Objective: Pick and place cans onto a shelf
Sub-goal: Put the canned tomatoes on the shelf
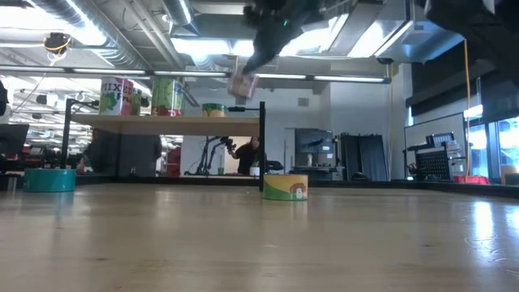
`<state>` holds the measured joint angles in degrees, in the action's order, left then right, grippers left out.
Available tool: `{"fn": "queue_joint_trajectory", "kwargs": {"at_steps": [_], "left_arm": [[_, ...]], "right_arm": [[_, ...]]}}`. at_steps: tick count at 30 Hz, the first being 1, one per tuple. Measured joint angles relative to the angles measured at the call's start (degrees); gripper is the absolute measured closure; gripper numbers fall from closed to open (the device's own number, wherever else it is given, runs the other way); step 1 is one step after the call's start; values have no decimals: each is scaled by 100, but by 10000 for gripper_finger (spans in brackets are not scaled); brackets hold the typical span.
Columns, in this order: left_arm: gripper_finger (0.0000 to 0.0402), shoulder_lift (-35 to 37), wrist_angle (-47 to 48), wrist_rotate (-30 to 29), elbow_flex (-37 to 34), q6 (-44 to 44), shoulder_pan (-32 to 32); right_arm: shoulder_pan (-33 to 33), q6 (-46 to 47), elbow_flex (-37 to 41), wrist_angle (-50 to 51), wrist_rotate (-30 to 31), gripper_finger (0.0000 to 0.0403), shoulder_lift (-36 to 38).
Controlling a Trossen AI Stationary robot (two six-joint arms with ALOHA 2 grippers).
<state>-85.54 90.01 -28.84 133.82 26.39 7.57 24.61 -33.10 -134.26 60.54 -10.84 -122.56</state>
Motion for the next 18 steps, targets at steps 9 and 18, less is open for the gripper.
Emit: {"fn": "queue_joint_trajectory", "kwargs": {"at_steps": [9, 18], "left_arm": [[401, -1, 1, 0, 0, 0, 1], [401, 0, 1, 0, 0, 0, 0]], "right_arm": [[-8, -12, 2, 29, -94, 397, -621], [-6, -26, 0, 65, -84, 356, -640]]}}
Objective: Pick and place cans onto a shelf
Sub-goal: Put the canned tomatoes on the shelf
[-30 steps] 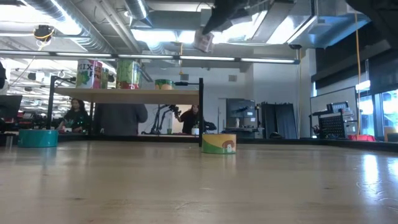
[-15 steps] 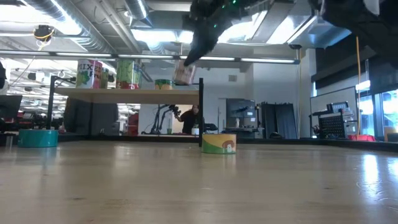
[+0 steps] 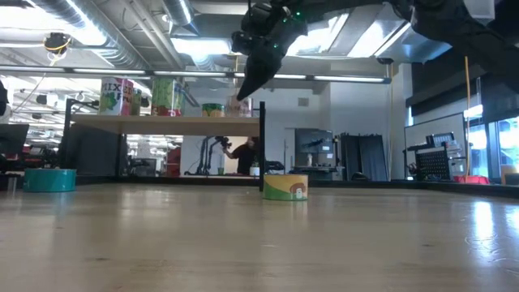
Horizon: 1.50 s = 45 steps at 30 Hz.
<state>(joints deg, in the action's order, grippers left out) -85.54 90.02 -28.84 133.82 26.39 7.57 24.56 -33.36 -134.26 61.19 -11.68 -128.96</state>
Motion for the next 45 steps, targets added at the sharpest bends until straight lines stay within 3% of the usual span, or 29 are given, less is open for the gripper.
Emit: {"fn": "queue_joint_trajectory", "kwargs": {"at_steps": [5, 10, 16, 18, 23, 26, 28, 35, 40, 45], "left_arm": [[401, -2, 0, 0, 0, 0, 2], [401, 0, 0, 2, 0, 0, 1], [401, -1, 0, 3, 0, 0, 1], [401, 0, 0, 52, 0, -2, 0], [401, 0, 0, 153, 0, -67, 0], [401, -2, 0, 153, 0, -168, 0], [401, -2, -1, 153, 0, -166, 0], [401, -2, 0, 152, 0, -164, 0], [401, -2, 0, 151, 0, -164, 0], [401, -2, 0, 151, 0, -160, 0]], "right_arm": [[-24, -10, 0, -11, 104, 328, 2], [-64, -31, -49, -112, 527, 326, 89], [-172, -18, -81, -167, 535, 326, 420], [-238, -1, -79, -119, 342, 325, 471], [-367, -208, -31, -70, -784, 348, 515], [-441, -302, 95, -254, -797, 389, 508], [-439, -302, 231, -424, -803, 395, 513], [-426, -330, 1018, -1002, 135, 400, 504], [-426, -323, 1418, -1549, 238, 401, 504], [-426, -317, 1636, -1821, 937, 401, 504]]}}
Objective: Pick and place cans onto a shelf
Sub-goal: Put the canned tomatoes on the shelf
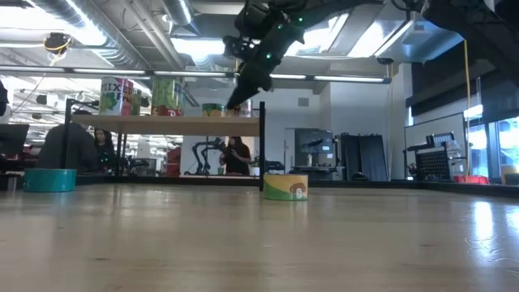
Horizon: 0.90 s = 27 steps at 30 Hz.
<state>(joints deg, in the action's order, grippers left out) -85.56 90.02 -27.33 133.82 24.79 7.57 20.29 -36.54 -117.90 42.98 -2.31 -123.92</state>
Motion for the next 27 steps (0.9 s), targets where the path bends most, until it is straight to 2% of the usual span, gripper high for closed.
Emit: {"fn": "queue_joint_trajectory", "kwargs": {"at_steps": [7, 12, 19, 23, 27], "left_arm": [[401, 0, 0, 0, 0, 1, 2], [401, 0, 0, -2, 0, 5, 0], [401, 0, 0, -2, 0, 7, 0], [401, 0, 0, -2, 0, 7, 0], [401, 0, 0, -2, 0, 8, 0]], "right_arm": [[86, 18, 76, -186, 191, 402, 0], [166, 24, 76, -328, 556, 402, 0], [347, 44, 76, -344, 620, 403, 0], [411, 46, 76, -388, 1006, 403, 0], [455, 48, 76, -374, 852, 403, 0]]}}
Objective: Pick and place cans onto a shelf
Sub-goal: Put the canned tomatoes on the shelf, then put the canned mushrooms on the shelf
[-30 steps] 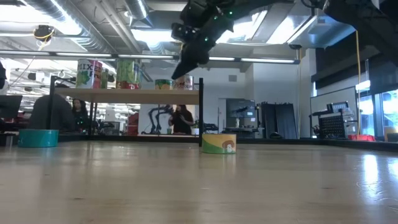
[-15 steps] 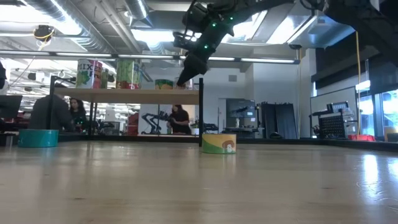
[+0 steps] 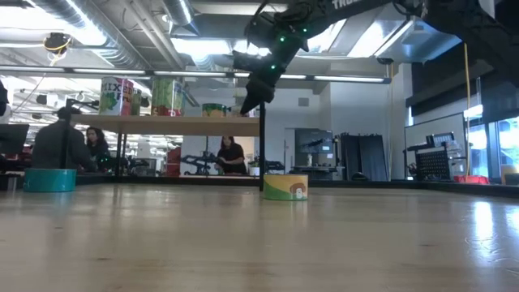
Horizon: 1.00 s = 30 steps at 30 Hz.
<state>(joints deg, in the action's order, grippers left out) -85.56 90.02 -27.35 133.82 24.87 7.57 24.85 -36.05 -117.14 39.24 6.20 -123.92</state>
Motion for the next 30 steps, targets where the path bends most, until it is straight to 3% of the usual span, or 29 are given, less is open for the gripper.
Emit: {"fn": "queue_joint_trajectory", "kwargs": {"at_steps": [11, 18, 25, 30], "left_arm": [[401, 0, -2, 16, 0, -1, 2], [375, 6, -4, 849, -97, 22, 2], [336, 22, -12, 1906, -938, -3, -1], [336, 24, -4, 1952, -1715, -1104, -26]], "right_arm": [[-162, 4, -2, 395, -1427, 403, 377], [-224, 139, -9, 390, -1457, 403, 1020], [-230, 430, -9, 638, -1387, 403, 1730], [-243, 588, -9, 1008, -1374, 403, 2389]]}}
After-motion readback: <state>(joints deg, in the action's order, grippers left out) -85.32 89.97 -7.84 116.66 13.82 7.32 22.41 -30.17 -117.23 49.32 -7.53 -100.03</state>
